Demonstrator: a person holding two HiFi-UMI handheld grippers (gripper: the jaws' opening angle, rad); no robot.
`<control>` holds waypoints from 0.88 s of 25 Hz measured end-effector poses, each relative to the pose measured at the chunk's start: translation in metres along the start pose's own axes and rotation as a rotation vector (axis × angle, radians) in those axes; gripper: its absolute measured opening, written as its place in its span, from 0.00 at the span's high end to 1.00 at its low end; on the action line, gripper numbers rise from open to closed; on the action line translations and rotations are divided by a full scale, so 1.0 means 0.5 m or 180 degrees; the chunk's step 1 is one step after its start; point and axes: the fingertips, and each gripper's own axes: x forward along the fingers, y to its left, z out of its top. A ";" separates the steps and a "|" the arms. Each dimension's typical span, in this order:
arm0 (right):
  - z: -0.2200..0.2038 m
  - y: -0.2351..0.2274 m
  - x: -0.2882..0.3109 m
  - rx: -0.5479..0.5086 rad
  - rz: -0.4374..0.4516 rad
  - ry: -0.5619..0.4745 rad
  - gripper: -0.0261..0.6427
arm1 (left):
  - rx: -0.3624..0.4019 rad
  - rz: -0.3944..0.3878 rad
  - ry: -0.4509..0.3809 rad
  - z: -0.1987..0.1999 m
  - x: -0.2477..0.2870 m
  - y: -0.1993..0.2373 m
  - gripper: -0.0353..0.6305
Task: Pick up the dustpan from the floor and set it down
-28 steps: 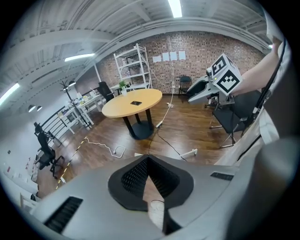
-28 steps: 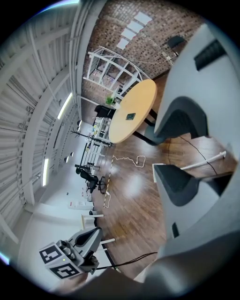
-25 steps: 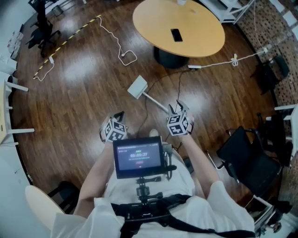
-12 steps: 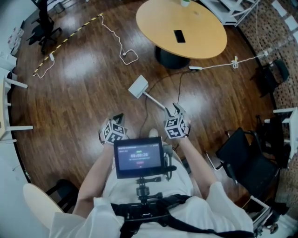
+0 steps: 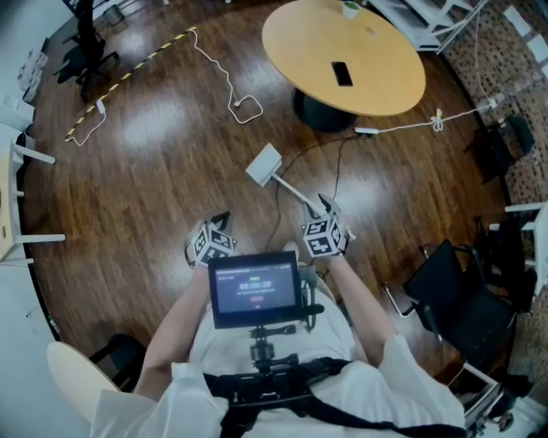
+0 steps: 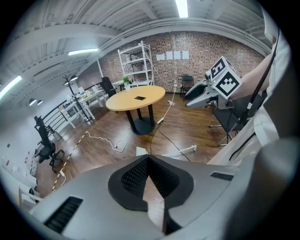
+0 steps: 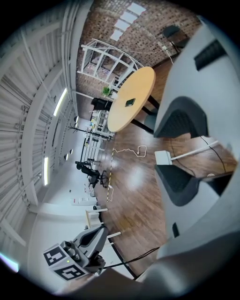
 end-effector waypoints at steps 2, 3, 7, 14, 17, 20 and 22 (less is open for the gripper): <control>0.005 0.007 0.005 0.0029 0.0005 0.0012 0.65 | 0.0021 -0.0018 -0.0006 0.002 0.000 0.007 0.96; 0.009 0.010 0.006 0.0037 0.0006 0.0015 0.65 | 0.0031 -0.0025 -0.0008 0.002 0.001 0.011 0.96; 0.017 0.014 0.010 0.0055 -0.0024 0.0020 0.65 | 0.0061 -0.0045 -0.0016 0.000 0.007 0.022 0.96; 0.003 0.002 0.016 0.0103 -0.0086 0.0071 0.65 | 0.0106 -0.0086 -0.0009 0.008 0.016 0.034 0.96; -0.006 -0.008 0.016 0.0130 -0.0103 0.0089 0.65 | 0.0130 -0.0085 0.0001 0.012 0.022 0.036 0.96; -0.014 -0.022 0.017 0.0136 -0.0125 0.0100 0.65 | 0.0152 -0.0092 0.0006 0.020 0.033 0.036 0.96; -0.026 -0.034 0.017 0.0151 -0.0155 0.0114 0.65 | 0.0171 -0.0104 0.0010 0.026 0.040 0.032 0.96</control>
